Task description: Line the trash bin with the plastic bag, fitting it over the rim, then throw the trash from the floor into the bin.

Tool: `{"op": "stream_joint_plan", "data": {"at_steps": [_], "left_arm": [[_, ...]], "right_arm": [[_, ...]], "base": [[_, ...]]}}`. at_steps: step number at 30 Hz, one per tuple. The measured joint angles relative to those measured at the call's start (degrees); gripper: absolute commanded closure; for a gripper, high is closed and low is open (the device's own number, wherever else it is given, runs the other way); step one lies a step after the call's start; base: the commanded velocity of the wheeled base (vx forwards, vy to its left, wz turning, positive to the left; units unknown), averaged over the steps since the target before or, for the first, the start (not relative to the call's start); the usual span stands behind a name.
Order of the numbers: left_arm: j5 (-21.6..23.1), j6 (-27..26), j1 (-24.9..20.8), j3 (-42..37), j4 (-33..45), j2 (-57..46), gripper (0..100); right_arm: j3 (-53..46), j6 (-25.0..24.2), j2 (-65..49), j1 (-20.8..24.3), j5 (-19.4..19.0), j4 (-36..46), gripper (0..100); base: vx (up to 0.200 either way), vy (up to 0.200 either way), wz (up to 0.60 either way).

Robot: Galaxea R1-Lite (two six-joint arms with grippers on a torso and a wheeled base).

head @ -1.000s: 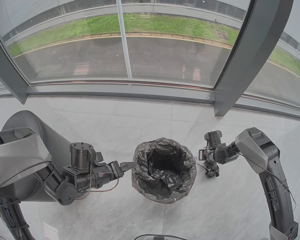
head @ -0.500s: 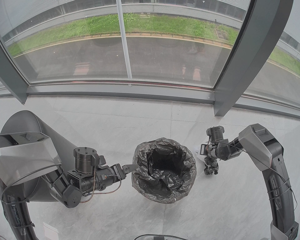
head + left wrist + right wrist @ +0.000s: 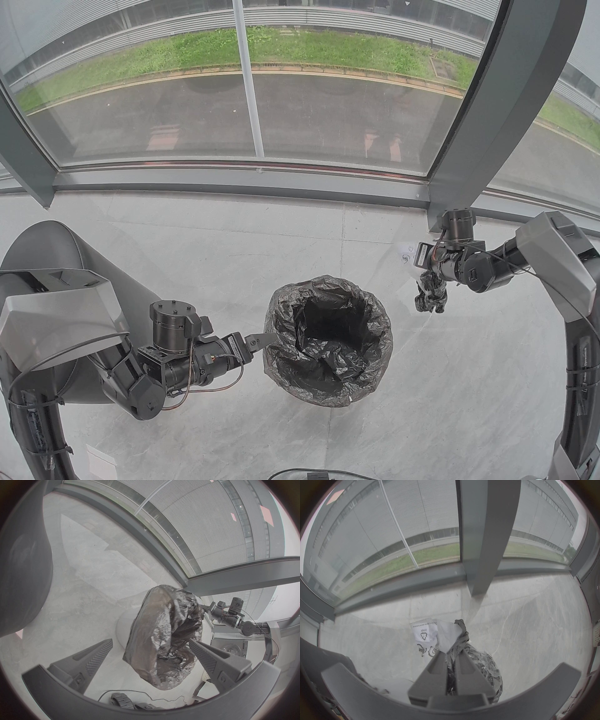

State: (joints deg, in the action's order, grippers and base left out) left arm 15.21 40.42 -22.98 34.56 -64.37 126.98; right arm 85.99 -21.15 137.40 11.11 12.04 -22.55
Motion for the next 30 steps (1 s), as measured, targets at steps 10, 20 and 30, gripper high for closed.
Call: {"op": "stream_joint_plan", "data": {"at_steps": [10,20,30], "left_arm": [[-0.24,-0.22,-0.45,-3.01,0.43,-12.07,0],[-12.11,-7.67,-0.98,-5.05,0.57,-26.3,0],[-32.39,-31.67,-3.89,-11.14,0.0,-38.17,0]], "right_arm": [[-11.57,-0.17,-15.98,1.79,-3.35,-6.18,100],[-21.5,-0.52,-26.89,10.25,-4.61,-12.02,100],[-32.79,-1.23,-31.95,21.31,-5.12,-25.81,100]], "base": [[0.0,0.0,0.0],[0.0,0.0,0.0],[0.0,0.0,0.0]]}}
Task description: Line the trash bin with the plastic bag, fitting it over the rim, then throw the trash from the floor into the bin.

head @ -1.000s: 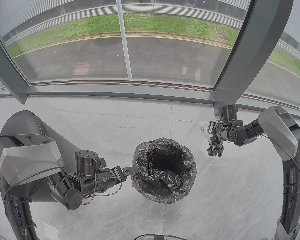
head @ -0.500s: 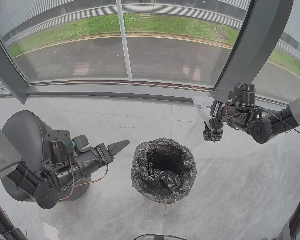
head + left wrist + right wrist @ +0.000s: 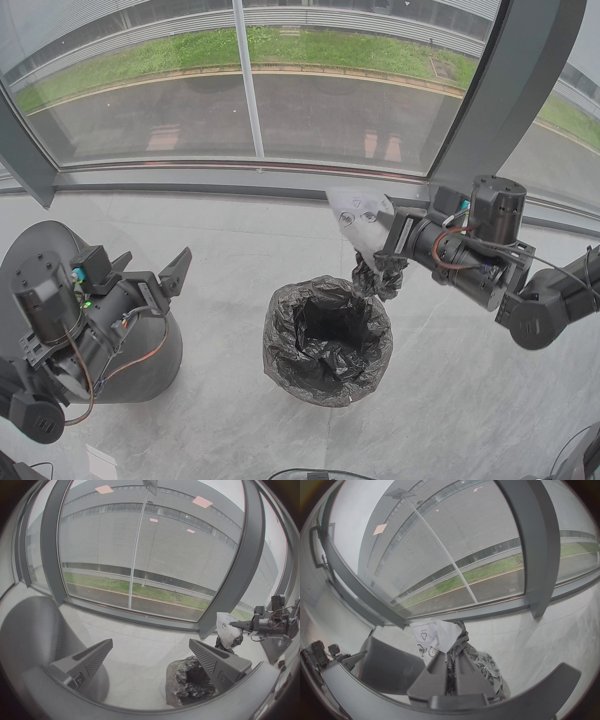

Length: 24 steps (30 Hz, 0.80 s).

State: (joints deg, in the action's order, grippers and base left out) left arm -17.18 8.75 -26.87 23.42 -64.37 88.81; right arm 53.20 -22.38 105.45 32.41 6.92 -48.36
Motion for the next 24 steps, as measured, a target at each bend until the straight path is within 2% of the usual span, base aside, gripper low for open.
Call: {"op": "stream_joint_plan", "data": {"at_steps": [7,13,18,24], "left_arm": [[-8.55,-3.96,-2.97,-7.05,-0.06,-10.34,0],[-14.38,-5.85,-3.75,-11.85,0.29,-18.2,0],[-16.62,-9.51,-3.94,-16.59,0.45,-24.81,0],[-17.18,-11.57,-3.54,-21.27,1.55,-32.44,0]], "right_arm": [[-5.0,0.29,0.83,7.17,0.54,-3.51,100],[-7.03,1.69,3.71,9.7,0.73,-6.73,100],[-8.97,5.67,7.69,10.45,0.62,-15.01,100],[-10.87,11.87,13.81,10.69,0.68,-25.65,100]], "base": [[0.0,0.0,0.0],[0.0,0.0,0.0],[0.0,0.0,0.0],[0.0,0.0,0.0]]}}
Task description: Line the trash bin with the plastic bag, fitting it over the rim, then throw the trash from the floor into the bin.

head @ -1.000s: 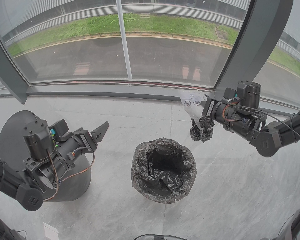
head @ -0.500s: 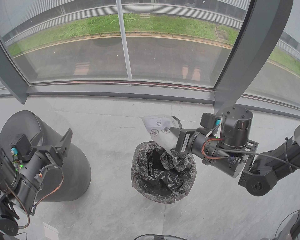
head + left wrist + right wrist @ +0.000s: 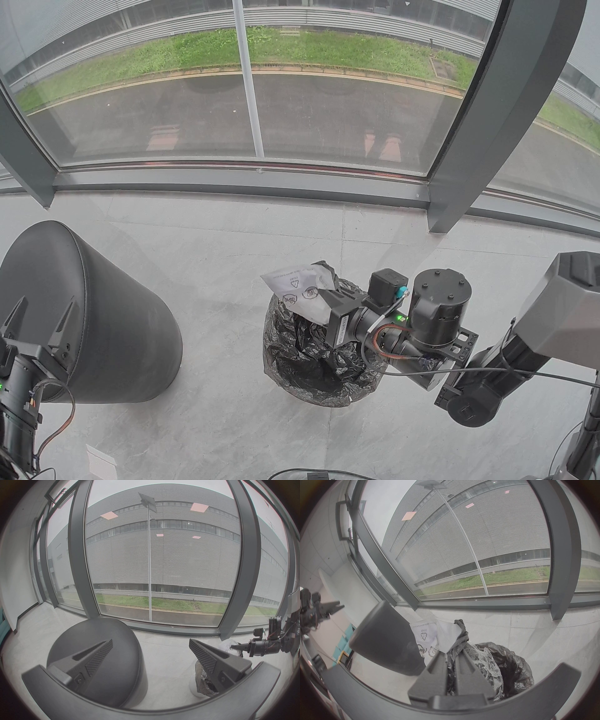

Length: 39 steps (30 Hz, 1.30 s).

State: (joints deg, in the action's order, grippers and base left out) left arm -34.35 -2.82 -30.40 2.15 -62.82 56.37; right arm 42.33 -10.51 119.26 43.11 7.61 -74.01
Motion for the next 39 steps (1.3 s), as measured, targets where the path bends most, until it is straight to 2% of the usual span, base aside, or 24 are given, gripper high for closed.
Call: {"op": "stream_joint_plan", "data": {"at_steps": [9,17,21,28,35,39], "left_arm": [[1.24,-0.52,6.7,-1.11,10.19,-9.79,0],[3.46,-0.51,13.41,-1.16,24.56,-22.88,0],[4.58,-0.63,18.18,-1.18,32.28,-29.44,0],[5.24,-0.73,26.53,-1.13,36.22,-38.32,0],[7.07,-0.82,29.67,-1.13,45.75,-46.95,0],[11.45,-0.88,30.1,-1.13,53.08,-51.64,0]], "right_arm": [[-0.74,1.71,4.52,-0.33,0.02,-1.48,100],[-0.74,1.97,6.05,-0.39,0.11,-1.73,100],[-0.71,2.04,6.45,-0.39,0.16,-1.8,100],[-0.6,2.22,6.81,-0.37,0.2,-1.84,100],[-0.6,2.24,6.97,-0.33,0.22,-1.87,100],[-0.6,2.26,6.97,-0.33,0.22,-1.89,100]], "base": [[0.0,0.0,0.0],[0.0,0.0,0.0],[0.0,0.0,0.0],[0.0,0.0,0.0],[0.0,0.0,0.0],[0.0,0.0,0.0]]}}
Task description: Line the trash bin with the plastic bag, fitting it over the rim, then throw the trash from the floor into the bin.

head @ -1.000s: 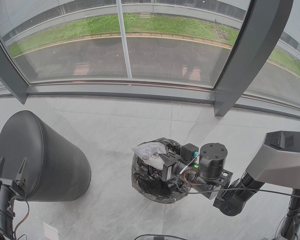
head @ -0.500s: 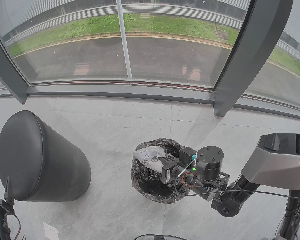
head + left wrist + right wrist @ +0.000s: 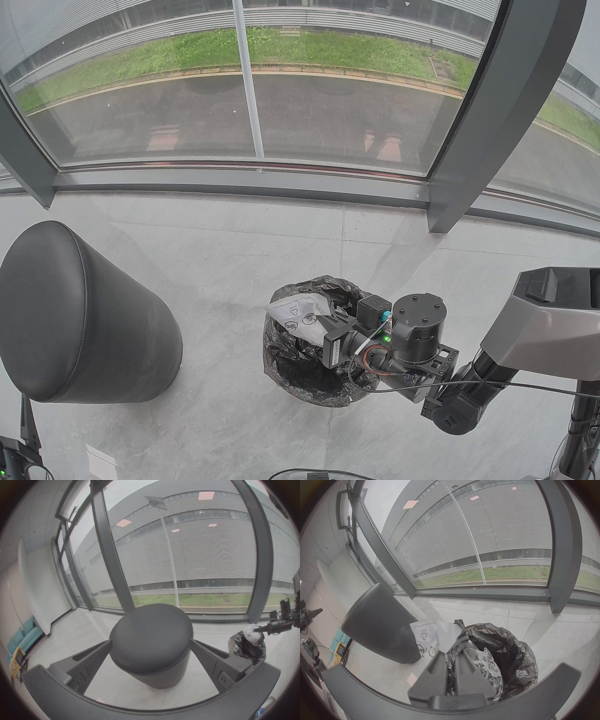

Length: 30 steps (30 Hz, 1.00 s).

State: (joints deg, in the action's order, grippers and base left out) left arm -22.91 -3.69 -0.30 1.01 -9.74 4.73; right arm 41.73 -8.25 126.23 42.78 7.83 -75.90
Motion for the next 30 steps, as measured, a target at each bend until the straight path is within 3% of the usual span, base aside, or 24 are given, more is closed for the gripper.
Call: {"op": "stream_joint_plan", "data": {"at_steps": [14,18,19,23,30], "left_arm": [[23.13,1.29,0.15,0.0,6.68,-3.85,0],[25.61,4.97,0.12,0.0,8.35,-4.0,0],[25.53,5.69,0.12,0.0,8.55,-4.02,0],[23.75,6.51,0.12,0.0,8.62,-4.1,0],[14.95,6.45,0.12,0.0,8.08,-4.1,0]], "right_arm": [[0.02,0.43,0.39,-0.17,-0.06,-0.02,100],[0.13,0.73,0.76,-0.22,-0.04,-0.02,100],[0.17,0.87,0.87,-0.26,-0.06,-0.02,0],[0.28,1.52,1.39,-0.33,-0.09,-0.02,0],[0.35,1.61,2.01,-0.56,-0.09,-2.4,0]], "base": [[0.0,0.0,0.0],[0.0,0.0,0.0],[0.0,0.0,0.0],[0.0,0.0,0.0],[0.0,0.0,0.0]]}}
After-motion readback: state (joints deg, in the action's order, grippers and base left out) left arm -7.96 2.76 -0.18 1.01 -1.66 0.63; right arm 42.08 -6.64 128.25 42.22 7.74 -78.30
